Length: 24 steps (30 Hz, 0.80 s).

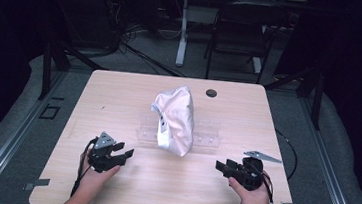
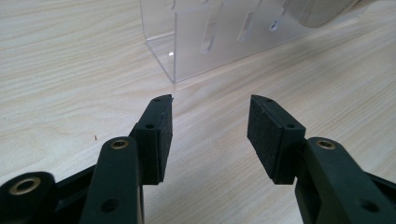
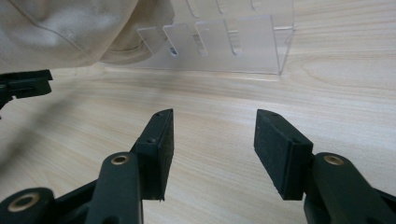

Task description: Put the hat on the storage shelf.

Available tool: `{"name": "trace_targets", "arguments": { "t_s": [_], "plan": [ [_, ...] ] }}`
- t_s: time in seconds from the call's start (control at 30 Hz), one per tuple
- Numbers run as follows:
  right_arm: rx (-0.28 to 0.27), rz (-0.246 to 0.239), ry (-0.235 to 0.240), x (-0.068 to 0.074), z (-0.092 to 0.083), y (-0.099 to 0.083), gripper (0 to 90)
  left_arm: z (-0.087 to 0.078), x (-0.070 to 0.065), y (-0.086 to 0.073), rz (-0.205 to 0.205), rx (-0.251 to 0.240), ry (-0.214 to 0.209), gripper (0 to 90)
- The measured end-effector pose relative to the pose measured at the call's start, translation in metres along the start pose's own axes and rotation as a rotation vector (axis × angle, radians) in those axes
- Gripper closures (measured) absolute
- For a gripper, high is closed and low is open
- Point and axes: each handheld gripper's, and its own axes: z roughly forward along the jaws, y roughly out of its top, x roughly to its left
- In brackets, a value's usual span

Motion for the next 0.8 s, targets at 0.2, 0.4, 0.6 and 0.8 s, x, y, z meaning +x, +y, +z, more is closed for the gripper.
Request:
{"name": "trace_targets", "arguments": {
  "t_s": [0.2, 0.4, 0.6, 0.8],
  "plan": [
    [-0.041, 0.003, -0.014, -0.004, 0.002, -0.016, 47.4, 0.0, 0.0, 0.0, 0.002, 0.003, 0.008, 49.3],
    [-0.102, -0.007, -0.066, -0.01, -0.001, -0.028, 46.6, 0.002, -0.003, -0.001, 0.01, 0.003, 0.009, 49.3],
    [-0.113, -0.022, -0.079, -0.015, 0.001, -0.036, 45.7, 0.005, -0.009, -0.001, 0.038, -0.001, -0.01, 47.9],
    [-0.105, -0.041, -0.107, -0.022, 0.001, -0.041, 43.8, 0.01, -0.018, -0.001, 0.069, -0.005, -0.029, 45.8]
  ]
}}
